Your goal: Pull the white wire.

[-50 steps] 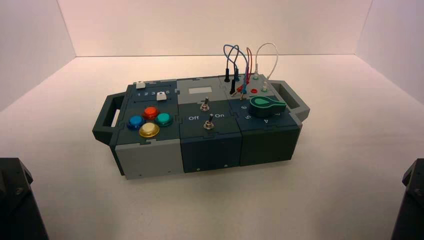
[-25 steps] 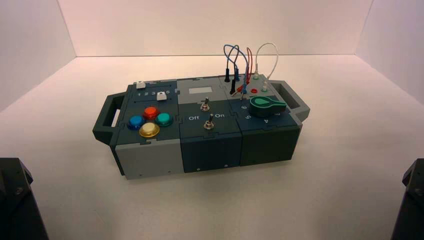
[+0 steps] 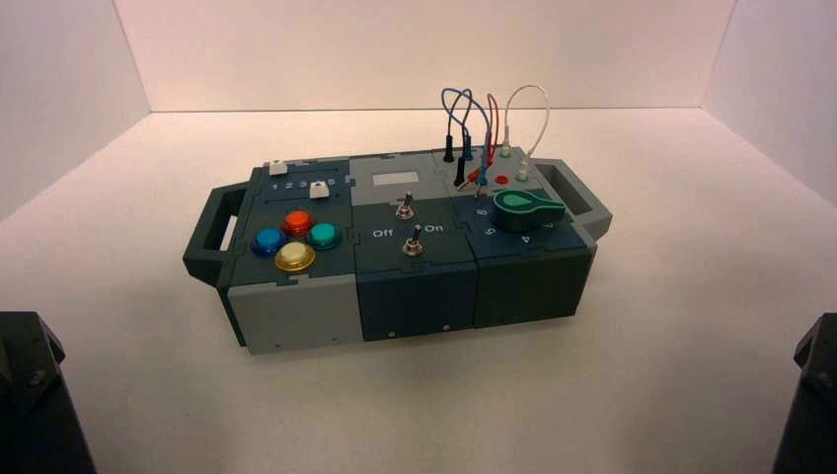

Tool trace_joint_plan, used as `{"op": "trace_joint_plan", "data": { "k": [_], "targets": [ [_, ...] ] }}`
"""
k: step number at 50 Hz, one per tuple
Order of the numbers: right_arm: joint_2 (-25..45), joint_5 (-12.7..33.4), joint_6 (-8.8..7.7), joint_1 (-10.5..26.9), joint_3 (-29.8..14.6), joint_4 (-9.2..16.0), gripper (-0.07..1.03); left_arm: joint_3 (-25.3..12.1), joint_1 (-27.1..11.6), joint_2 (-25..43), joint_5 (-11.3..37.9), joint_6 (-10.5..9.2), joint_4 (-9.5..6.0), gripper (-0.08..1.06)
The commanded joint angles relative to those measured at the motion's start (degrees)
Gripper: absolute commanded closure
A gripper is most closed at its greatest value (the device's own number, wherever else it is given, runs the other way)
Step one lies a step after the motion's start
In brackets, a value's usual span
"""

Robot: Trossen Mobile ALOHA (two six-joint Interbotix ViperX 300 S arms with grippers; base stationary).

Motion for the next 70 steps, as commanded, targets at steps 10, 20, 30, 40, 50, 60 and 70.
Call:
{"op": "trace_joint_plan", "data": {
  "k": [10,20,30,40,50,60,70],
  "targets": [
    [0.4,7.3,0.09,0.3,-1.9,3.5,0.99,-1.6,-13.1,7.7,0.6,0.44,0.09,1.01],
    [0.9,8.2,0.09,2.5,-1.0,5.1,0.99,-2.6,-17.1,15.2,0.0,0.53,0.0,1.01],
    [5.7,8.0,0.26,7.9,0.3,6.4,0.99,-4.6,-20.2,22.9,-2.6,0.44,-0.09,1.01],
    [11.5,7.5,-0.18,8.2,1.1,6.7,0.99,-5.2,-24.9,25.8,-4.0,-0.18,-0.62,1.01],
    [16.1,7.4,-0.7,11.2,-0.2,6.8,0.86,-5.2,-26.8,28.7,-5.3,-0.53,-1.76,1.01],
    [20.7,5.3,-0.53,16.4,-2.5,6.9,0.59,-5.0,-28.6,30.9,-6.7,-0.53,-3.25,1.01],
    [27.4,3.1,-0.97,17.4,-5.0,6.7,0.41,-4.7,-29.3,32.8,-8.3,-1.41,-3.78,1.01]
  ]
}}
